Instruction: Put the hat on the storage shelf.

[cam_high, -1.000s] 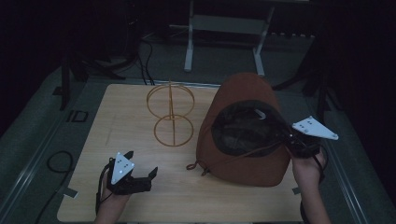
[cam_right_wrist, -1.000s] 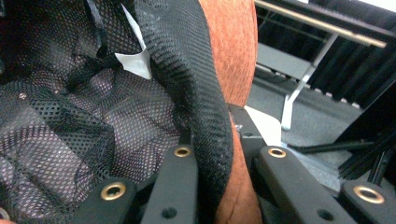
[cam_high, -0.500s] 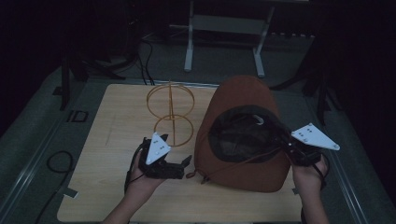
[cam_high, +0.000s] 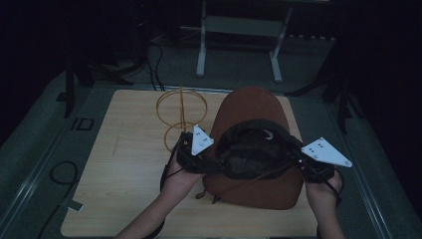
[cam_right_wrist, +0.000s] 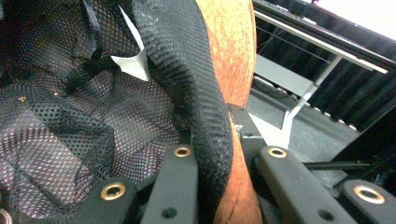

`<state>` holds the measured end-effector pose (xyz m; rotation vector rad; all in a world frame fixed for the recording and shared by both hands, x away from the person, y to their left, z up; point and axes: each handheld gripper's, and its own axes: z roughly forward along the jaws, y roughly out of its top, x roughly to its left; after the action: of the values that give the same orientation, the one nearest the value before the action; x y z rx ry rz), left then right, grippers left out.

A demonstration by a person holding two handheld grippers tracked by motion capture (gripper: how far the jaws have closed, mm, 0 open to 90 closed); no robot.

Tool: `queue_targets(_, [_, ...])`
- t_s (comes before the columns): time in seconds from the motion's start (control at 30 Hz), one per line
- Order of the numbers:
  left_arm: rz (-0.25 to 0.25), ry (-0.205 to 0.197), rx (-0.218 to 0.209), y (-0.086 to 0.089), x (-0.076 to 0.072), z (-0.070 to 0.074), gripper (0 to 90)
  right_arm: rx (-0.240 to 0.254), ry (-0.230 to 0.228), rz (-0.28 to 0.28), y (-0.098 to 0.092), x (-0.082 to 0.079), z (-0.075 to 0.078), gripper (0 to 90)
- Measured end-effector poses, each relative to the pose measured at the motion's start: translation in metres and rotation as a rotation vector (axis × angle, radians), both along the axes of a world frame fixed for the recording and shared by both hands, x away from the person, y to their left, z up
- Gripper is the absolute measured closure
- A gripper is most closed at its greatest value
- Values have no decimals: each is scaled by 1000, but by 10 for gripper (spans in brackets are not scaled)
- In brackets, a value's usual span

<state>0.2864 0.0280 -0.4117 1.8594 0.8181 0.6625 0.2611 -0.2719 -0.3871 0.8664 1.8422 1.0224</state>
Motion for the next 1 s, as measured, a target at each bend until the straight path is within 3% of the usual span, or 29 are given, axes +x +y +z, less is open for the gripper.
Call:
queue_targets(0.17, [32,-51,30,-8,3,10,186,-13,-25,21,6,-10,2,826])
queue_targets(0.23, [30,-50,45,-7,4,13,249,-13,-35,26,6,-14,4,826])
queue_targets(0.4, [57,-38,138,-11,5,13,348,-16,-47,44,11,-21,6,826])
queue_targets(0.53, [46,-37,172,-14,8,11,543,-8,-51,57,14,-25,7,825])
queue_targets(0.7, [50,-54,160,-16,9,12,741,0,-53,71,18,-28,6,824])
queue_targets(0.9, [32,-41,113,-12,10,14,829,45,-34,90,13,-33,3,796])
queue_targets(1.0, [27,-64,108,-14,5,14,837,61,-28,94,9,-36,0,786])
